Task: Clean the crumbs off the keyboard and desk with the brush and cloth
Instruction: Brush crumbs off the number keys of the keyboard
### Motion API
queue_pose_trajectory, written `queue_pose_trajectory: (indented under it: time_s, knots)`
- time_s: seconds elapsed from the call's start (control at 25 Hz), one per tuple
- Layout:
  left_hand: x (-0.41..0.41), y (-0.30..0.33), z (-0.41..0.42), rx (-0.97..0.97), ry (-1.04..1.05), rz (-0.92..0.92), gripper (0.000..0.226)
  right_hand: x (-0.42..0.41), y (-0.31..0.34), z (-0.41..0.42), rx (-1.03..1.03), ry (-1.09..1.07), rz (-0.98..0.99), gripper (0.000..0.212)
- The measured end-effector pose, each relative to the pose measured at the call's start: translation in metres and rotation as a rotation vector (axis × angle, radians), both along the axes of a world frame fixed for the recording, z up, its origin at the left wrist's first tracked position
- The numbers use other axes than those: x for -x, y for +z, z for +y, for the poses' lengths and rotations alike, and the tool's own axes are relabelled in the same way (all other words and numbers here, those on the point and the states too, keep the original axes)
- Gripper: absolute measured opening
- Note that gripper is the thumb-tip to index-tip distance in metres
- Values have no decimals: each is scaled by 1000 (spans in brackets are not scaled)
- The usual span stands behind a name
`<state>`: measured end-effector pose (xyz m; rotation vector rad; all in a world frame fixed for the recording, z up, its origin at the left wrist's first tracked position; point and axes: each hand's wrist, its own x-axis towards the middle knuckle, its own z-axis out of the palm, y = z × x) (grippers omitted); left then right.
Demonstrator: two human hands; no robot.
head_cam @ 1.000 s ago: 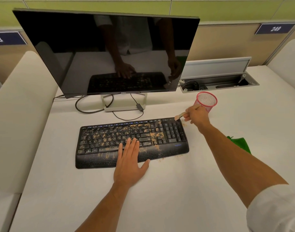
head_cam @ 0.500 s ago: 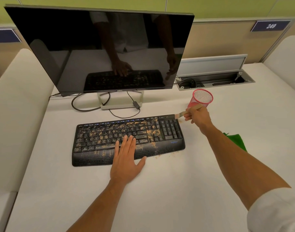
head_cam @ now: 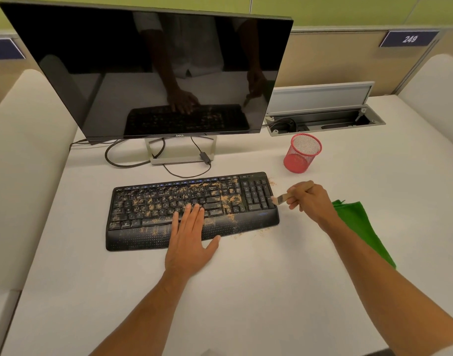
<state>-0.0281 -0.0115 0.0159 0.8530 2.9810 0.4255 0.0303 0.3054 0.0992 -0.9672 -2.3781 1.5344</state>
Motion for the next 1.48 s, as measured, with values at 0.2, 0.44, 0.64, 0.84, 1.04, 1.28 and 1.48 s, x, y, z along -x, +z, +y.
queue_pose_trajectory:
  time_s: [0.2, 0.44, 0.64, 0.84, 1.04, 1.28, 1.48]
  knots:
    - [0, 1, 0, -8, 1, -5, 84, -20, 1, -3, -29, 65, -66, 24]
    - [0, 1, 0, 5, 1, -7, 86, -21, 6, -21, -127, -111, 110, 22]
    - [0, 1, 0, -1, -1, -12, 85, -23, -9, -48, -198, -76, 91, 25]
    - [0, 2, -1, -2, -2, -22, 85, -10, 2, -42, -323, 19, -20, 42]
    - [0, 1, -1, -10, -2, -17, 84, 33, 20, -36, -347, 59, 96, 26]
    - [-1, 4, -1, 8, -3, -30, 84, 71, 21, -36, -558, 255, -86, 27]
    - [0, 2, -1, -12, 2, -26, 84, 67, 27, -28, -521, 322, -252, 37]
